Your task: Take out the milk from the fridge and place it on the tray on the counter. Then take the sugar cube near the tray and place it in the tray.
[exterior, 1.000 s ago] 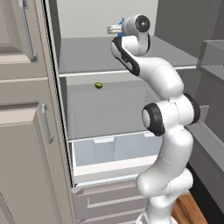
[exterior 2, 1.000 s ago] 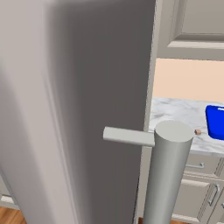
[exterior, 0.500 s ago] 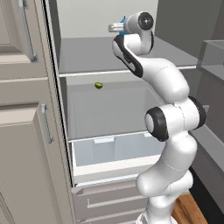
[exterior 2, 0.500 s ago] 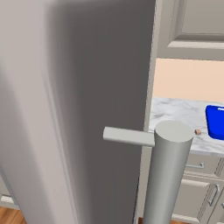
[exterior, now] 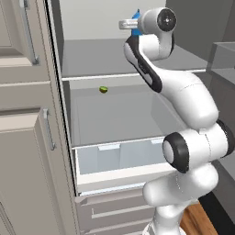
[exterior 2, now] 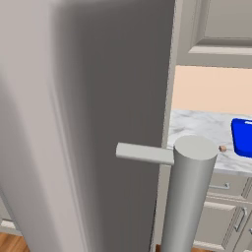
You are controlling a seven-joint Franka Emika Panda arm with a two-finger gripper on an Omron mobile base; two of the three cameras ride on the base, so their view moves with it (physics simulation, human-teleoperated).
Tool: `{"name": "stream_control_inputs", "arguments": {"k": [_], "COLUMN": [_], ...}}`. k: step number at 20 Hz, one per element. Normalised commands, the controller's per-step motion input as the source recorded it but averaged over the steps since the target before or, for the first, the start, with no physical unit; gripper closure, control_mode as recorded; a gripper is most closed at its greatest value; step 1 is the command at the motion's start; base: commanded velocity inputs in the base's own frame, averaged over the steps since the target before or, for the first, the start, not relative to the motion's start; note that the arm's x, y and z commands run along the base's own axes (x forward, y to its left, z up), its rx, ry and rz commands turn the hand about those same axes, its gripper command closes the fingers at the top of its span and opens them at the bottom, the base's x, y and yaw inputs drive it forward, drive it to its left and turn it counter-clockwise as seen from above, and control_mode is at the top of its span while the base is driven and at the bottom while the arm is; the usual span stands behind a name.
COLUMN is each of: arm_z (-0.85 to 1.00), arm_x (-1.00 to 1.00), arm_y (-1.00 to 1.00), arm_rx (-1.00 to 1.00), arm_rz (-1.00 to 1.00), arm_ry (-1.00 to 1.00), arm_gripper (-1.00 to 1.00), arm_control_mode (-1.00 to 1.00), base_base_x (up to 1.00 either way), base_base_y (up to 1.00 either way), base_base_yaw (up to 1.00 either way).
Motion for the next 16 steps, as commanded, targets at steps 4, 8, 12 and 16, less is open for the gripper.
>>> {"name": "stream_control_inputs", "arguments": {"k": [4, 8, 12, 16], "arm_z": [0.34, 0.21, 0.12, 0.04], "arm_x": [-0.98, -0.99, -1.00, -1.00], "arm_y": [0.00, 0.00, 0.00, 0.00], "arm_rx": [0.00, 0.00, 0.00, 0.02], "arm_rz": [0.00, 0.00, 0.00, -0.01], "arm_ry": [-0.09, -0.05, 0.00, 0.01], "arm_gripper": [1.00, 1.00, 1.00, 1.00], "arm_control_mode": [-1.00, -1.00, -1.00, -1.00], "base_base_x": [0.00, 0.00, 0.00, 0.00], "base_base_y": [0.00, 0.00, 0.00, 0.00], "base_base_yaw": [0.00, 0.00, 0.00, 0.00]}}
